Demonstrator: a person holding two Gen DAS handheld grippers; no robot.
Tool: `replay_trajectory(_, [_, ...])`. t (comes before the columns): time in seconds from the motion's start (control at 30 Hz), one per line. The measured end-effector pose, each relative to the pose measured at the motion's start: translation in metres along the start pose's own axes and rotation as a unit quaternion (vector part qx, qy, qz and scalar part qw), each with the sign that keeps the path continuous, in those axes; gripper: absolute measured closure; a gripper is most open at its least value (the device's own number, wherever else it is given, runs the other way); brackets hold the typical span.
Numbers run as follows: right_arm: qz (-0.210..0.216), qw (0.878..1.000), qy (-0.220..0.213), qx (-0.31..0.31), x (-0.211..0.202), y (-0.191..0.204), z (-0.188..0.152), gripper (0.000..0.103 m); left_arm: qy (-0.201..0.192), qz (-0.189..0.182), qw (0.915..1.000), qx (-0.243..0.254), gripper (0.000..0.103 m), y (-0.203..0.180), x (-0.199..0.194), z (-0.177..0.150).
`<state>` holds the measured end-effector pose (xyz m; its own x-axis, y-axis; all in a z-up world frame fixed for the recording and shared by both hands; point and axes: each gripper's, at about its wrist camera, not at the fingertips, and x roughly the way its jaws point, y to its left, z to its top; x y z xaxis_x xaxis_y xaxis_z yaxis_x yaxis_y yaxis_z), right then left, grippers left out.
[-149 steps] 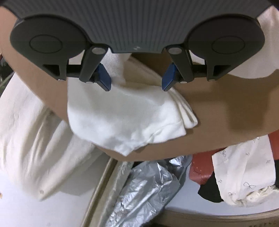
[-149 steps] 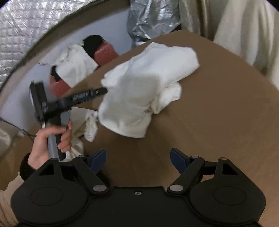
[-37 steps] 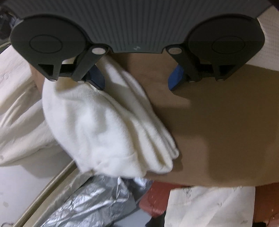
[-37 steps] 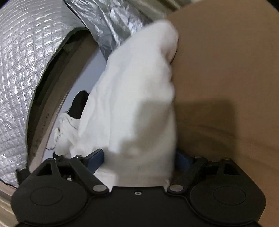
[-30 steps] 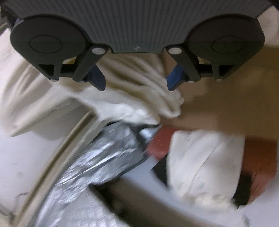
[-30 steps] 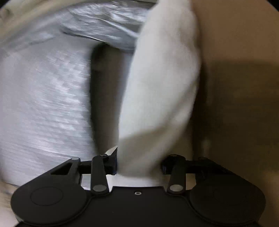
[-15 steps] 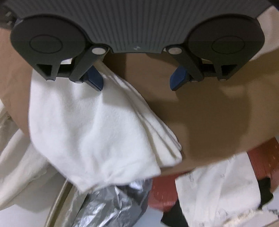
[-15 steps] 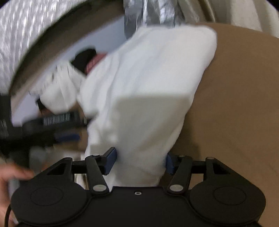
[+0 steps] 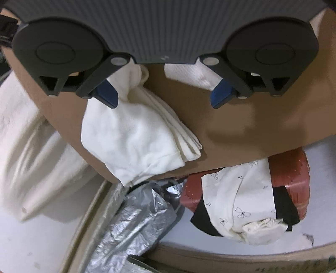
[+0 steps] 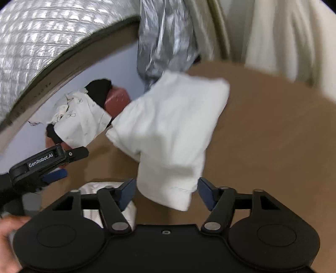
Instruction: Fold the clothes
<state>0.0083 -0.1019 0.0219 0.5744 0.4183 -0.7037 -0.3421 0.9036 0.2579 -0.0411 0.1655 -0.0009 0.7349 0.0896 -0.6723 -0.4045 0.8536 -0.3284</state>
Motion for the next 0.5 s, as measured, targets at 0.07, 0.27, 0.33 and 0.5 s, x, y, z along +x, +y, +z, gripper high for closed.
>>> replay_trajectory(0.07, [-0.032, 0.999, -0.026, -0.011, -0.018, 0.001, -0.013, 0.023, -0.006, 0.006, 0.9998, 0.017, 0.005, -0.001, -0.015, -0.014])
replay_trajectory(0.27, [-0.066, 0.996, -0.055, -0.009, -0.037, 0.007, -0.065, 0.022, -0.029, 0.030, 0.9987, 0.030, 0.002, -0.006, -0.064, -0.093])
replay_trajectory(0.33, [-0.060, 0.996, -0.062, 0.015, -0.040, 0.001, -0.084, 0.021, -0.021, 0.016, 0.9987, 0.045, 0.002, -0.014, -0.064, -0.103])
replay_trajectory(0.5, [-0.057, 0.995, -0.056, 0.067, -0.033, -0.016, -0.106, 0.021, -0.021, 0.035, 0.9942, 0.099, 0.000, -0.032, -0.059, -0.103])
